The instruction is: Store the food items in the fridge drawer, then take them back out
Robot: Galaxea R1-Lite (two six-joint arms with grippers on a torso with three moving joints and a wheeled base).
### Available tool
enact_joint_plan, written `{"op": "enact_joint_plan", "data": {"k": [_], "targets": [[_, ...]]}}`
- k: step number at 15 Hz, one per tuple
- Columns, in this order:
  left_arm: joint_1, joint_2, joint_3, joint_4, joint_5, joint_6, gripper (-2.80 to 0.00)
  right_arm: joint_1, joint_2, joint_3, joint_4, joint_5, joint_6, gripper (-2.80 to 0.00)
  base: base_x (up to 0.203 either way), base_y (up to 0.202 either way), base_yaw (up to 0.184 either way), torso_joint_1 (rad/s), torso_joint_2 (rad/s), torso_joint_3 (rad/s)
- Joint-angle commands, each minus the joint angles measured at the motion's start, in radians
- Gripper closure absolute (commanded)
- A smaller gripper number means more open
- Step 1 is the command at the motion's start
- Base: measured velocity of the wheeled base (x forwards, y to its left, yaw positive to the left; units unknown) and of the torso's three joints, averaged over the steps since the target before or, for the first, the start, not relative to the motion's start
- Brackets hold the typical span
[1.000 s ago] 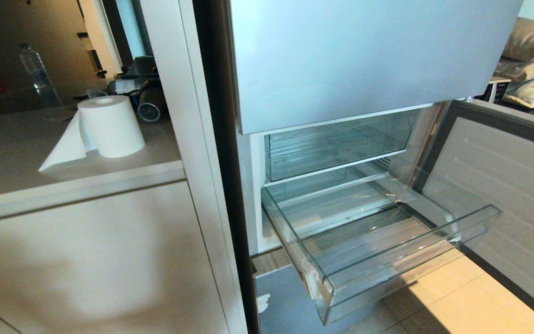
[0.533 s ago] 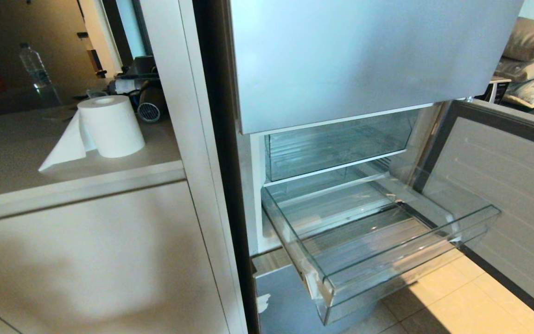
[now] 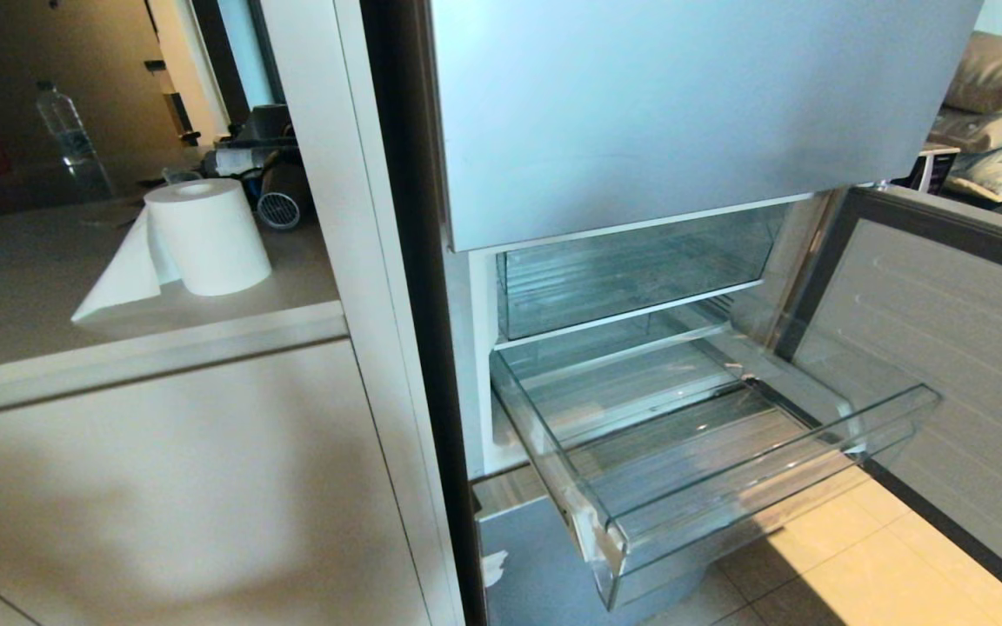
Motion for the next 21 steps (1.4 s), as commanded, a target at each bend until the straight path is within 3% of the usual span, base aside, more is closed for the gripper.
{"op": "enact_joint_plan", "data": {"k": [1,13,17,21], "targets": [[0.000,0.002,0.002,0.000,0.000,0.000,0.00,-0.062,0.159,-0.044,-0.024,0.003,0.014,0.00,0.000,0.000,0.000,0.000,0.00,0.000],[0.000,0.002,0.002,0.000,0.000,0.000,0.00,-0.214,0.593,-0.223,-0.031,0.137,0.026,0.00,0.000,0.000,0.000,0.000,0.00,0.000],[0.000,0.002,0.002,0.000,0.000,0.000,0.00,-0.238,0.642,-0.223,-0.031,0.210,0.025,0.00,0.000,0.000,0.000,0.000,0.00,0.000],[0.000,0.002,0.002,0.000,0.000,0.000,0.00,-0.239,0.664,-0.194,-0.031,0.220,0.018,0.00,0.000,0.000,0.000,0.000,0.00,0.000]]}}
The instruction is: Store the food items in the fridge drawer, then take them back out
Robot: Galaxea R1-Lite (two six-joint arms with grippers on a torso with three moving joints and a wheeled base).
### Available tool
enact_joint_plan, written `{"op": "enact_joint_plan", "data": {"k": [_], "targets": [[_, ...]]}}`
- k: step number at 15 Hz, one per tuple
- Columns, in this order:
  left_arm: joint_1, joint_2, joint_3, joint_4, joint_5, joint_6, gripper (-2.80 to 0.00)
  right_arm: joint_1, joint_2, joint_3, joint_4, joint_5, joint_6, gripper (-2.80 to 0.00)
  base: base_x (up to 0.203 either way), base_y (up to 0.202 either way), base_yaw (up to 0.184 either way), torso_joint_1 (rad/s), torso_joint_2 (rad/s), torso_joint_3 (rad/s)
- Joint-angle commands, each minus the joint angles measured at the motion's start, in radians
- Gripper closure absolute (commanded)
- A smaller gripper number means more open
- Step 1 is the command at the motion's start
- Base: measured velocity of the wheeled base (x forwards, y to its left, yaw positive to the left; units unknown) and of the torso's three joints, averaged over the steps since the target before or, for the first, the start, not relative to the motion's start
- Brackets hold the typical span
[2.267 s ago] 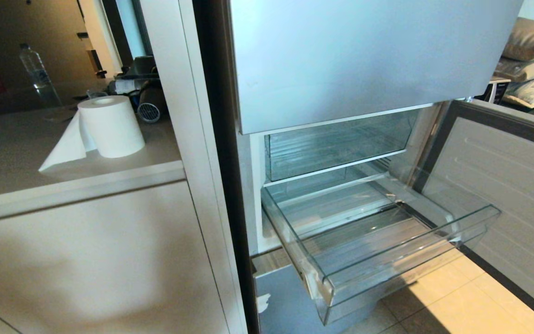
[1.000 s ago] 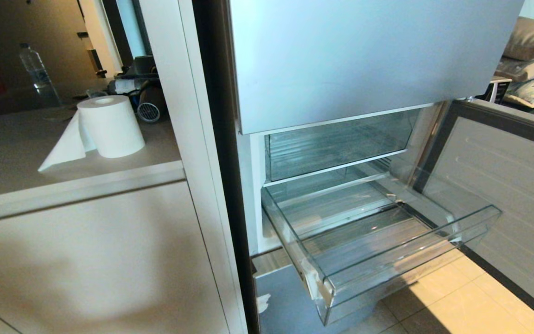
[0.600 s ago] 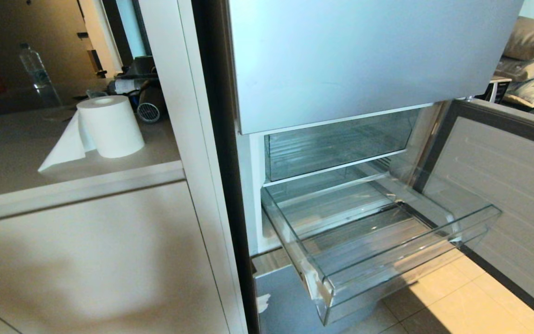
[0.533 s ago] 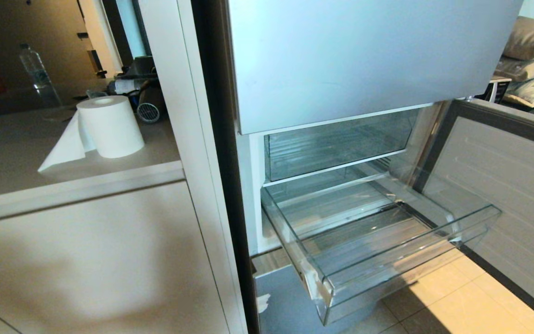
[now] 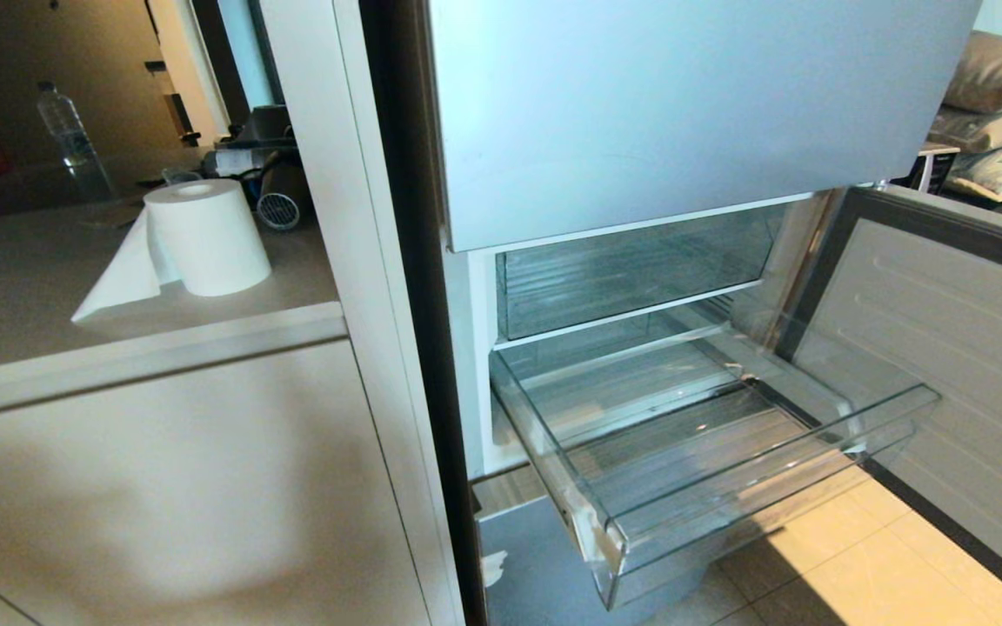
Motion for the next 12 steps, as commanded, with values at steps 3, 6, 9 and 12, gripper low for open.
{"op": "enact_joint_plan", "data": {"k": [3,6,9,12], "targets": [[0.000,0.002,0.002,0.000,0.000,0.000,0.00,-0.004,0.052,0.015,-0.004,0.034,-0.005,0.00,0.000,0.000,0.000,0.000,0.00,0.000],[0.000,0.002,0.002,0.000,0.001,0.000,0.00,-0.016,0.097,0.022,-0.005,0.040,-0.065,0.00,0.000,0.000,0.000,0.000,0.00,0.000],[0.000,0.002,0.002,0.000,0.000,0.000,0.00,-0.023,0.145,0.025,-0.024,0.059,-0.082,0.00,0.000,0.000,0.000,0.000,0.00,0.000],[0.000,0.002,0.002,0.000,0.000,0.000,0.00,-0.030,0.129,0.026,-0.024,0.085,-0.084,0.00,0.000,0.000,0.000,0.000,0.00,0.000]]}}
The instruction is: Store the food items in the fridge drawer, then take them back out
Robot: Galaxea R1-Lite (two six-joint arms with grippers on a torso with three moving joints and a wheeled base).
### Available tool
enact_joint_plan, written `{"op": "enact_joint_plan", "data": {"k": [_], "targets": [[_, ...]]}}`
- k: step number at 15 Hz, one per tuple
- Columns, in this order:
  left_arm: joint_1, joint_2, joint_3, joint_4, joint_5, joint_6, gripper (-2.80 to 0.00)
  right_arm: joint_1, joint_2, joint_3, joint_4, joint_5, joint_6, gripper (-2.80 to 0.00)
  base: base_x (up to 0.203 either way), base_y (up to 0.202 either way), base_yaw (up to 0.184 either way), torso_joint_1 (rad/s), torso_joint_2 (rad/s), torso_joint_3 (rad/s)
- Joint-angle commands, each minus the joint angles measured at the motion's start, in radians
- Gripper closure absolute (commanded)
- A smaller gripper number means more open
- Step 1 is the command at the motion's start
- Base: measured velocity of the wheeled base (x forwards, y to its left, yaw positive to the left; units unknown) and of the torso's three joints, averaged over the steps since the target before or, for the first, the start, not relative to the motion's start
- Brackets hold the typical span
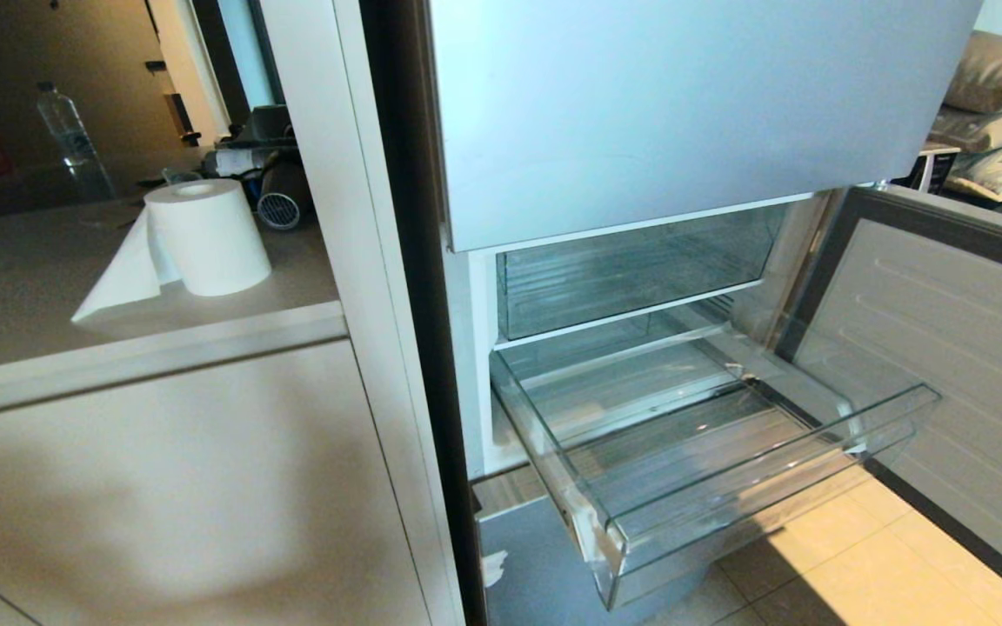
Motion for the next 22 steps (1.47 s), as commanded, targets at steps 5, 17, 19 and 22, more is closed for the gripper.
{"op": "enact_joint_plan", "data": {"k": [5,17,19,22], "targets": [[0.001,0.002,0.002,0.000,0.000,0.000,0.00,-0.005,-0.035,0.006,0.002,0.006,0.010,0.00,0.000,0.000,0.000,0.000,0.00,0.000],[0.001,0.002,0.002,0.000,0.001,0.000,0.00,-0.071,0.065,0.003,-0.002,0.055,0.061,0.00,0.000,0.000,0.000,0.000,0.00,0.000],[0.001,0.002,0.002,0.000,0.000,0.000,0.00,-0.070,0.087,0.001,-0.002,0.055,0.042,0.00,0.000,0.000,0.000,0.000,0.00,0.000],[0.001,0.002,0.002,0.000,0.000,0.000,0.00,-0.051,0.152,-0.001,-0.002,0.054,-0.033,0.00,0.000,0.000,0.000,0.000,0.00,0.000]]}}
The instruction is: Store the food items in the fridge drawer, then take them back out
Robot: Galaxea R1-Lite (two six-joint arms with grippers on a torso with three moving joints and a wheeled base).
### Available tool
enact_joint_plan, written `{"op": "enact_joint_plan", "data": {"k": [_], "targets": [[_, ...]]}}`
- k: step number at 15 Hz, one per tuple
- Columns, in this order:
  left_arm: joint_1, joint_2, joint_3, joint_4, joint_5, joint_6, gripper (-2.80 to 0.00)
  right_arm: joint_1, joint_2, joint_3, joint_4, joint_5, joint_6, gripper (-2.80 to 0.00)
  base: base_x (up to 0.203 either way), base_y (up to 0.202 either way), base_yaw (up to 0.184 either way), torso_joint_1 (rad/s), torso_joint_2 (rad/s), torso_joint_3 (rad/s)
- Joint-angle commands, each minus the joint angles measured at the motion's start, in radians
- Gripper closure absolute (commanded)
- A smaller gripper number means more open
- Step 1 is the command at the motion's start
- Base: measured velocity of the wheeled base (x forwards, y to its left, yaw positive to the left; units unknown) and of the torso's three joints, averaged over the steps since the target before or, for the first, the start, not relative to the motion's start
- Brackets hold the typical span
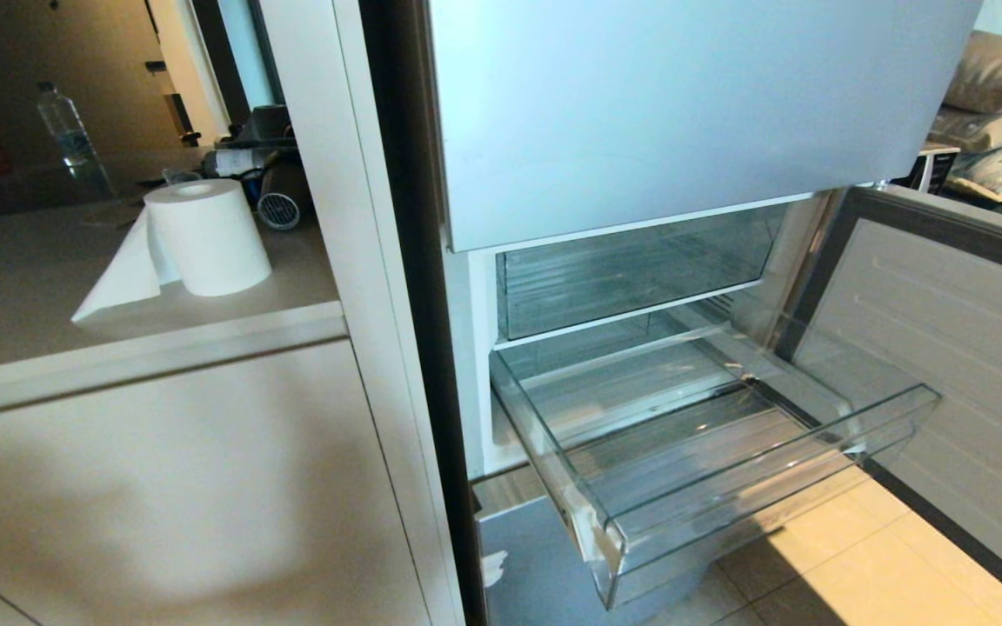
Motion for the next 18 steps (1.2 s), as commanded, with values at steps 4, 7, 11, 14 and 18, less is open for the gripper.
{"op": "enact_joint_plan", "data": {"k": [4,7,11,14,18], "targets": [[0.000,0.002,0.002,0.000,0.001,0.000,0.00,0.038,0.108,0.003,-0.002,0.014,-0.046,0.00,0.000,0.000,0.000,0.000,0.00,0.000],[0.000,0.002,0.002,0.000,0.000,0.000,0.00,0.038,0.148,-0.007,-0.003,0.018,-0.057,0.00,0.000,0.000,0.000,0.000,0.00,0.000],[0.000,0.002,0.002,0.000,0.000,0.000,0.00,0.038,0.155,-0.018,-0.009,0.027,-0.059,0.00,0.000,0.000,0.000,0.000,0.00,0.000],[0.000,0.002,0.002,0.000,0.000,0.000,0.00,0.036,0.155,-0.030,-0.023,0.027,-0.056,-2.80,0.000,0.000,0.000,0.000,0.00,0.000],[0.000,0.002,0.002,0.000,0.000,0.000,0.00,0.035,0.150,-0.035,-0.021,0.027,-0.054,-2.80,0.000,0.000,0.000,0.000,0.00,0.000]]}}
